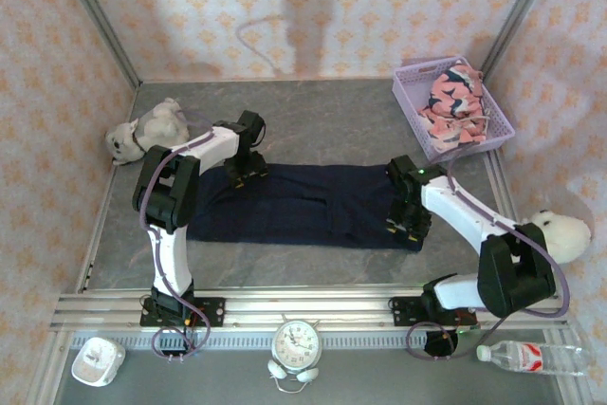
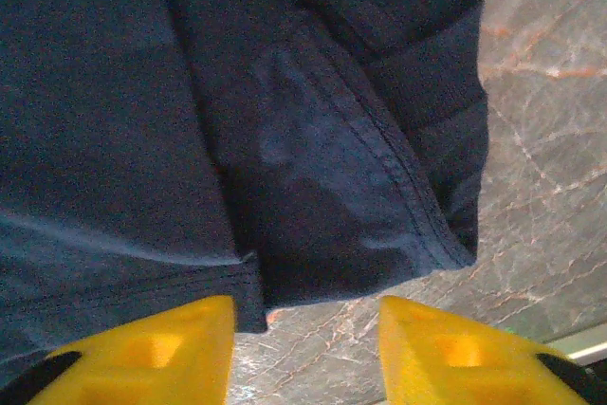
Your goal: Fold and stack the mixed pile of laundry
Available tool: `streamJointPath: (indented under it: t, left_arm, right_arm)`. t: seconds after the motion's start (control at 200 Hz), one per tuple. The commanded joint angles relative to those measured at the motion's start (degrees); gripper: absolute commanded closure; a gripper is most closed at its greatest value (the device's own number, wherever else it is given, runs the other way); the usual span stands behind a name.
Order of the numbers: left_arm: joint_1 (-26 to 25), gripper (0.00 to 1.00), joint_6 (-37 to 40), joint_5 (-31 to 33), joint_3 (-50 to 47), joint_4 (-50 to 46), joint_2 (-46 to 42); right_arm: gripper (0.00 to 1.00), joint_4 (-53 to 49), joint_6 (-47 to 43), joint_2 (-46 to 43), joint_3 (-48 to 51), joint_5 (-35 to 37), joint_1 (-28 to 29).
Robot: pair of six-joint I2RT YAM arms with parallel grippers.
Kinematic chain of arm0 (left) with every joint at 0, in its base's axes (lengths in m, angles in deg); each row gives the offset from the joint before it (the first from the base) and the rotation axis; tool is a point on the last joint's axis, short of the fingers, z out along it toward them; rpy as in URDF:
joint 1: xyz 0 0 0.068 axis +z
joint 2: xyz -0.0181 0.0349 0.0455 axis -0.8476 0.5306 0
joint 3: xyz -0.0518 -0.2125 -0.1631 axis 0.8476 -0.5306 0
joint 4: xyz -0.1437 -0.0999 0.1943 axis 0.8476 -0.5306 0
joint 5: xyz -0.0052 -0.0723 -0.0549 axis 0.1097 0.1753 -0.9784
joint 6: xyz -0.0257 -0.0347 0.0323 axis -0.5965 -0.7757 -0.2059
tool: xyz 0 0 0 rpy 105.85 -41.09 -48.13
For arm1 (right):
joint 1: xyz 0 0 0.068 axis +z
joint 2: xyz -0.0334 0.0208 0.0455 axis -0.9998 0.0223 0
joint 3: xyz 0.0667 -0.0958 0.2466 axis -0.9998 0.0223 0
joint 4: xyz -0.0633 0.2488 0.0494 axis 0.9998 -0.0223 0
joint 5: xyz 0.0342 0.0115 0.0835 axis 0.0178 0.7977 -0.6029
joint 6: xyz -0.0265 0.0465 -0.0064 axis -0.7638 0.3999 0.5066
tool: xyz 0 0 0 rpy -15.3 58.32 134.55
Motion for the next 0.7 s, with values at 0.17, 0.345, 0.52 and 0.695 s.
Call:
streamJointPath:
  t: [0.17, 0.345, 0.52, 0.695]
  left_arm:
    - [1.3, 0.47, 3.9, 0.9, 1.2, -5.4, -1.0]
    - [1.3, 0.73, 4.7, 2.7, -0.8, -6.1, -1.7]
    - [1.4, 1.0, 3.4, 1.2, -3.9, -4.5, -1.0]
    - [0.6, 1.0, -1.0, -4.8, -8.2, -1.0, -1.2]
  right_arm:
    - [0.48, 9.2, 0.4, 6.6, -7.4, -5.3, 2.5]
    - [0.49, 9.8, 0.8, 18.7, -12.7, -3.8, 4.1]
    - [0.49, 9.5, 0.4, 29.7, -19.5, -1.4, 4.0]
    - [0.49, 7.5, 0.1, 41.3, -33.5, 2.6, 2.5]
